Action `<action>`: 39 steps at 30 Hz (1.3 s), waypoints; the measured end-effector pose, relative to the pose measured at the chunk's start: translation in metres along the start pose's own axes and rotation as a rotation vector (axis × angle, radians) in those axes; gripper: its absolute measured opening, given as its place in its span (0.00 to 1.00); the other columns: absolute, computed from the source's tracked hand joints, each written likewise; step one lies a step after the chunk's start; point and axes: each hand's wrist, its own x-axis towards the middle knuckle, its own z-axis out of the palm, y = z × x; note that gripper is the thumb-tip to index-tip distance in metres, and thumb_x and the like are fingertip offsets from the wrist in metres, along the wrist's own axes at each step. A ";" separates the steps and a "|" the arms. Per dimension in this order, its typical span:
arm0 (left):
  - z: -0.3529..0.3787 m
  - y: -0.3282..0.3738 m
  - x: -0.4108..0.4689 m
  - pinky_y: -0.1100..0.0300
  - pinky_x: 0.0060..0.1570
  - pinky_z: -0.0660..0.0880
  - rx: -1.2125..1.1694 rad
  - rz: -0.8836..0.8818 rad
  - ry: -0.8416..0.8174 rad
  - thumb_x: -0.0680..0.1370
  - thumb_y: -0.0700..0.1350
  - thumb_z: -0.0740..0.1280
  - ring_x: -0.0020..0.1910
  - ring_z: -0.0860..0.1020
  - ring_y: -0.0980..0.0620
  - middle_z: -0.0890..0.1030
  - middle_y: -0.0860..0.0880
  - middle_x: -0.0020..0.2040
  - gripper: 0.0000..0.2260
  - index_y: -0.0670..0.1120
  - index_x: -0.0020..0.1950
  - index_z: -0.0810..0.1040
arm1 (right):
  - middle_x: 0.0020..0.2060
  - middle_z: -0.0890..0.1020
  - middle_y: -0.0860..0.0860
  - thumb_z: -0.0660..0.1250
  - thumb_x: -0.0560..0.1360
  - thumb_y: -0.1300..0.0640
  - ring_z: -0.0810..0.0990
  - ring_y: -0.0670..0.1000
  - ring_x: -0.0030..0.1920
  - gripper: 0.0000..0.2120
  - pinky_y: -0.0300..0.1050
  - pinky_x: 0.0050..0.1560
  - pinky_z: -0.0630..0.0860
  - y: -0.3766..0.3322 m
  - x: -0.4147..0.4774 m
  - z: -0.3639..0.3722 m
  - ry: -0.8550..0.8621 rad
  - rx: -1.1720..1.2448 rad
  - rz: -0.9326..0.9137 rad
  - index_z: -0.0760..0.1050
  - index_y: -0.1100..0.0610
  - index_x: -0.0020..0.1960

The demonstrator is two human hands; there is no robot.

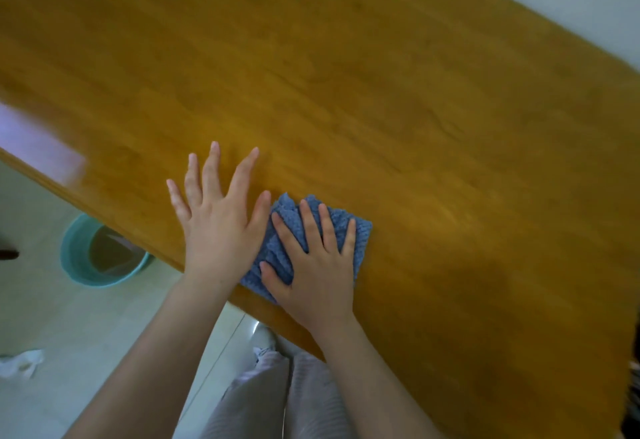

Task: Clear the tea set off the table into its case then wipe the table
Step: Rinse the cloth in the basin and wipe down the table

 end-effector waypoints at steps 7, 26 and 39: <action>0.005 0.031 0.015 0.38 0.74 0.39 -0.021 0.027 0.006 0.80 0.56 0.57 0.78 0.43 0.43 0.50 0.46 0.80 0.25 0.60 0.77 0.57 | 0.77 0.60 0.52 0.53 0.76 0.33 0.54 0.56 0.77 0.31 0.69 0.73 0.46 0.050 0.045 -0.011 0.049 -0.017 0.140 0.61 0.43 0.76; 0.050 0.132 0.100 0.37 0.73 0.39 -0.041 -0.065 0.077 0.80 0.54 0.60 0.78 0.44 0.44 0.50 0.47 0.80 0.27 0.62 0.77 0.55 | 0.78 0.52 0.50 0.48 0.76 0.31 0.46 0.55 0.78 0.32 0.67 0.73 0.38 0.182 0.237 -0.044 0.053 -0.050 0.202 0.53 0.41 0.77; 0.075 0.192 0.174 0.39 0.73 0.38 -0.118 -0.069 0.116 0.81 0.54 0.57 0.78 0.44 0.46 0.51 0.48 0.79 0.26 0.63 0.77 0.53 | 0.79 0.51 0.51 0.45 0.76 0.30 0.46 0.56 0.78 0.34 0.71 0.71 0.39 0.278 0.379 -0.071 0.057 -0.099 0.333 0.51 0.42 0.78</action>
